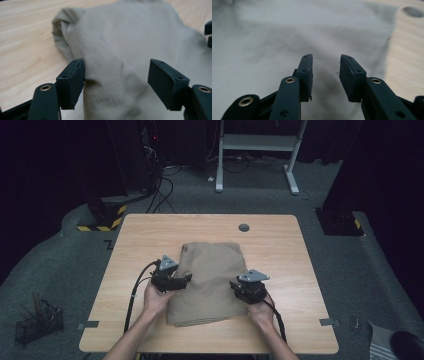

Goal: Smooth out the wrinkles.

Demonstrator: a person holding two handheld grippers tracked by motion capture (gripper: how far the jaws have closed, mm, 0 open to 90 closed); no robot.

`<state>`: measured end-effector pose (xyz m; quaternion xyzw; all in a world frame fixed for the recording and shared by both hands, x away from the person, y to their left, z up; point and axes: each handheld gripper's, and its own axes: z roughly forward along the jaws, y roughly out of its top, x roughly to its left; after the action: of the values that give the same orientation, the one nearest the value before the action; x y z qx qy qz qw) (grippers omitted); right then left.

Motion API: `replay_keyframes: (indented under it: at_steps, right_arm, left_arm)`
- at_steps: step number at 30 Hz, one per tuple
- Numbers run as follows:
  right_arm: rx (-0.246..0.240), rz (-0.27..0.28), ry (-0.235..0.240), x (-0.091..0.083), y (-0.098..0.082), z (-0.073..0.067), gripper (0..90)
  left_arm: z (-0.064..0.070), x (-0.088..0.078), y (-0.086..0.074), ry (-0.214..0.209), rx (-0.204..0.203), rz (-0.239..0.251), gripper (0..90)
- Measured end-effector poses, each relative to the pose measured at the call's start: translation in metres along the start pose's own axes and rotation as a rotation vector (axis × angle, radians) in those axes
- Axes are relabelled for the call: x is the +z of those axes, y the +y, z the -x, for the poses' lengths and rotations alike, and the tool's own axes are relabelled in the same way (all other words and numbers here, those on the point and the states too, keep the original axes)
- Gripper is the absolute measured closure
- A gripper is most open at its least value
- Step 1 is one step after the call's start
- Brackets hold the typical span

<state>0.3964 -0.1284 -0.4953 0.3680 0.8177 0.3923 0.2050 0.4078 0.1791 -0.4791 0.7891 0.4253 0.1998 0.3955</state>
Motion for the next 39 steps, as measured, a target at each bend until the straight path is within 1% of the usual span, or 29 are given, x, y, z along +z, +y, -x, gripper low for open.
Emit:
replay_keyframes:
  at_steps: [2,3,5,6,7,8,9,10,11,13,15,18,20,22,23,24,25,26,27,28,29,30,32,33,35,37,39]
  right_arm:
    - [-0.024,-0.034,0.005,0.005,-0.004,-0.004,62.1]
    - [-0.025,-0.058,0.008,0.008,-0.007,-0.005,61.8]
    - [-0.024,-0.095,0.022,0.014,-0.012,-0.004,61.1]
    - [-0.025,-0.113,0.028,0.015,-0.014,-0.003,60.5]
    - [-0.027,-0.128,0.028,0.016,-0.016,-0.002,60.4]
    - [-0.019,-0.116,0.033,0.015,-0.019,0.0,60.3]
    - [-0.016,-0.115,0.034,0.013,-0.02,0.002,60.3]
    - [-0.012,-0.114,0.035,0.011,-0.022,0.003,60.2]
    - [-0.015,-0.117,0.031,0.009,-0.023,0.004,60.2]
    - [-0.018,-0.125,0.017,0.005,-0.025,0.005,60.1]
    - [-0.02,-0.126,0.004,0.002,-0.025,0.005,59.1]
    - [-0.028,-0.072,-0.002,0.0,-0.018,0.003,58.5]
    - [-0.028,-0.036,0.002,0.001,-0.009,0.002,57.4]
    - [-0.033,-0.02,0.003,0.006,-0.002,0.001,56.3]
    - [-0.035,-0.02,0.009,0.01,0.0,0.002,56.1]
    - [-0.026,-0.029,0.018,0.015,0.002,0.002,56.0]
    - [-0.019,-0.044,0.029,0.019,0.002,0.003,55.9]
    - [-0.024,-0.06,0.037,0.024,0.001,0.003,55.8]
    - [-0.018,-0.068,0.047,0.026,-0.001,0.004,55.6]
    - [-0.006,-0.071,0.055,0.027,-0.003,0.005,55.5]
    - [0.003,-0.076,0.063,0.027,-0.004,0.006,55.3]
    - [0.008,-0.091,0.065,0.027,-0.007,0.007,55.1]
    - [-0.001,-0.104,0.065,0.027,-0.012,0.006,54.9]
    - [-0.005,-0.092,0.061,0.025,-0.015,0.005,54.9]
    - [-0.017,-0.091,0.051,0.023,-0.017,0.003,55.0]
    - [-0.018,-0.096,0.05,0.021,-0.017,0.003,54.9]
    - [-0.01,-0.099,0.053,0.021,-0.017,0.003,54.5]
  left_arm:
    - [-0.002,0.005,-0.009,0.01,0.004,-0.03,30.7]
    - [-0.005,0.01,-0.014,0.008,-0.012,-0.045,30.9]
    - [-0.015,0.018,-0.02,-0.018,-0.063,-0.064,28.7]
    - [-0.019,0.02,-0.021,-0.021,-0.078,-0.065,27.5]
    - [-0.022,0.023,-0.023,-0.02,-0.083,-0.062,27.2]
    - [-0.025,0.024,-0.023,-0.023,-0.089,-0.064,26.8]
    - [-0.027,0.025,-0.023,-0.033,-0.103,-0.068,26.0]
    - [-0.028,0.024,-0.022,-0.037,-0.103,-0.072,25.2]
    - [-0.028,0.022,-0.022,-0.035,-0.093,-0.069,25.0]
    - [-0.026,0.016,-0.018,-0.037,-0.075,-0.05,25.6]
    - [-0.027,0.01,-0.01,-0.036,-0.072,-0.015,26.3]
    - [-0.031,0.011,0.004,-0.03,-0.09,0.016,26.4]
    - [-0.035,0.017,0.014,-0.019,-0.109,0.03,26.9]
    - [-0.04,0.026,0.022,-0.002,-0.131,0.031,27.7]
    - [-0.042,0.03,0.025,0.02,-0.139,0.024,28.5]
    - [-0.045,0.036,0.027,0.047,-0.151,0.012,30.5]
    - [-0.05,0.041,0.028,0.064,-0.168,-0.004,31.6]
    - [-0.056,0.046,0.028,0.081,-0.194,-0.017,32.4]
    - [-0.062,0.049,0.027,0.092,-0.218,-0.031,33.0]
    - [-0.066,0.053,0.026,0.093,-0.239,-0.047,32.9]
    - [-0.071,0.058,0.024,0.101,-0.247,-0.071,32.9]
    - [-0.072,0.061,0.023,0.107,-0.245,-0.085,32.8]
    - [-0.075,0.068,0.02,0.12,-0.245,-0.115,32.7]
    - [-0.076,0.069,0.02,0.121,-0.247,-0.121,32.3]
    - [-0.077,0.069,0.021,0.13,-0.255,-0.118,30.7]
    - [-0.078,0.065,0.022,0.139,-0.265,-0.108,28.3]
    - [-0.076,0.054,0.025,0.149,-0.245,-0.079,27.8]
